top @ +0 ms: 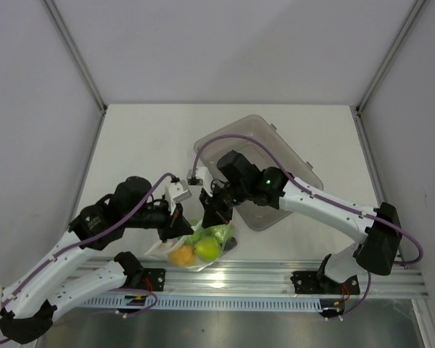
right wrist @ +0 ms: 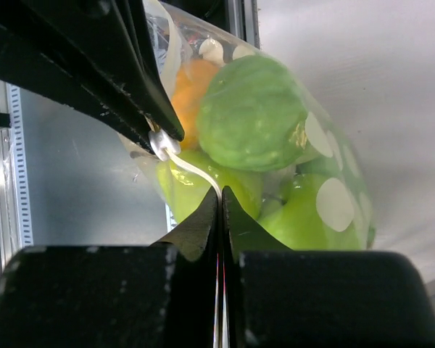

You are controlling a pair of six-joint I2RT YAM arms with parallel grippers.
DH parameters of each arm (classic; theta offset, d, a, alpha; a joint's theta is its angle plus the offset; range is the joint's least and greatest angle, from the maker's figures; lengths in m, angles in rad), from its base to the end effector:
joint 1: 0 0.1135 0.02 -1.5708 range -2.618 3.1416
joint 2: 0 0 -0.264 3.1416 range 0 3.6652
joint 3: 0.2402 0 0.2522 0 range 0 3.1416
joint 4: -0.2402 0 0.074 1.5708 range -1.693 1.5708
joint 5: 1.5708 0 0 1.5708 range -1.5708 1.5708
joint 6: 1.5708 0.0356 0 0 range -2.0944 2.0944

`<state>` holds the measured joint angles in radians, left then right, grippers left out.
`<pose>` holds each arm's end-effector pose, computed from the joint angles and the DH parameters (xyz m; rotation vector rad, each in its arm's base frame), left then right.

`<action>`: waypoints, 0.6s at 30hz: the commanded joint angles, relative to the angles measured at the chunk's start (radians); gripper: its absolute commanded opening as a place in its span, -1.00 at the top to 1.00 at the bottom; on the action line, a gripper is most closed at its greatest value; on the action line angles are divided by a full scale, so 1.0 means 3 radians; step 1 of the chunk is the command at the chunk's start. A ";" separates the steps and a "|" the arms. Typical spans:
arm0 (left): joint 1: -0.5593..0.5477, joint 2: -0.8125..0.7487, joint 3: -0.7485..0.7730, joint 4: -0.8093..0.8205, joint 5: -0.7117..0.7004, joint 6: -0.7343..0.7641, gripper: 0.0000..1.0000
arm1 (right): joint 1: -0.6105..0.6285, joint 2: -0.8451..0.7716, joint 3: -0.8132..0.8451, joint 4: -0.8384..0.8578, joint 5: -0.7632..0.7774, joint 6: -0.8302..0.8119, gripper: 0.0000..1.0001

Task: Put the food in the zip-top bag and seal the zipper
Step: Zip the zipper food storage bag at the center of the board.

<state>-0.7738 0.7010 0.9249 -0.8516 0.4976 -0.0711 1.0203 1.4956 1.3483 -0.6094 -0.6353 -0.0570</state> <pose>0.0804 -0.1023 0.3348 1.0615 2.0379 -1.0045 0.1525 0.2888 0.3297 -1.5472 1.9155 1.1973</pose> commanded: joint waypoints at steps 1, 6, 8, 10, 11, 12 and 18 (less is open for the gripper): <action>0.0018 0.0005 0.0143 0.0185 -0.0027 -0.0024 0.99 | 0.0015 -0.0015 -0.0050 0.0256 0.0184 0.0144 1.00; 0.0018 -0.0056 0.0123 0.0047 -0.0263 -0.0059 0.99 | -0.0067 -0.0275 -0.0357 0.0594 0.0446 0.0486 1.00; 0.0018 -0.0127 0.0098 0.0042 -0.0288 -0.0090 0.99 | -0.0118 -0.0429 -0.0500 0.0727 0.0446 0.0583 1.00; 0.0018 -0.0148 0.0087 -0.0014 -0.0395 -0.0115 0.99 | -0.0174 -0.0572 -0.0628 0.0768 0.0430 0.0650 1.00; 0.0018 -0.0163 0.0092 -0.0030 -0.0426 -0.0121 0.99 | -0.0179 -0.0618 -0.0669 0.0763 0.0476 0.0665 1.00; 0.0018 -0.0168 0.0092 -0.0035 -0.0442 -0.0126 0.99 | -0.0205 -0.0649 -0.0700 0.0794 0.0461 0.0676 1.00; 0.0018 -0.0184 0.0108 -0.0071 -0.0503 -0.0202 0.99 | -0.0404 -0.0823 -0.0793 0.0708 0.0435 0.0656 1.00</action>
<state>-0.7738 0.6613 0.9249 -0.8326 0.3752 -0.1020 0.9516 1.2911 1.1183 -0.3805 -0.5503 0.1356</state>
